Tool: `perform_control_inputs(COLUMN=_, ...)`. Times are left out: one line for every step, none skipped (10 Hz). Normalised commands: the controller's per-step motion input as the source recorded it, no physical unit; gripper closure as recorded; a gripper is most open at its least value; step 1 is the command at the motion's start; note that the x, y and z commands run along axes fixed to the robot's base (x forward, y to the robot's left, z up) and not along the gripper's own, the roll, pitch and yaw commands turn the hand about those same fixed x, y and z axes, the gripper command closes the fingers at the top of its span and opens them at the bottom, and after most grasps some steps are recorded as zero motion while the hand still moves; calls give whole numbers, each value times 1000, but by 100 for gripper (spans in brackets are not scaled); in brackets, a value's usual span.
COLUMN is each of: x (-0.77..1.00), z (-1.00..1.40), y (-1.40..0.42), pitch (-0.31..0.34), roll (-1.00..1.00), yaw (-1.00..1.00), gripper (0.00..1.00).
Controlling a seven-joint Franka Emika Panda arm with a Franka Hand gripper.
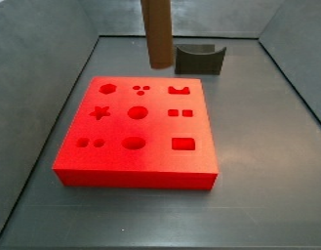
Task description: Insert the oval object.
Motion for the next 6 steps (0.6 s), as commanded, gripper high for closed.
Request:
perform_control_inputs(x=0, z=-389, y=-180, pitch=-59, roll=-14, yaw=-880, gripper=100)
perform_control_inputs(x=80, z=-263, y=-189, pitch=20, roll=0, yaw=-826, gripper=100)
perform_control_inputs(x=0, z=-26, y=0, pitch=0, roll=0, yaw=0, gripper=100)
perform_control_inputs(x=411, z=0, y=-171, pitch=283, roll=159, yaw=-143, gripper=100)
perform_control_inputs(x=277, z=0, y=-86, pitch=483, roll=296, yaw=-91, gripper=100)
perform_control_inputs(x=297, z=0, y=-103, pitch=500, roll=289, yaw=-57, gripper=100)
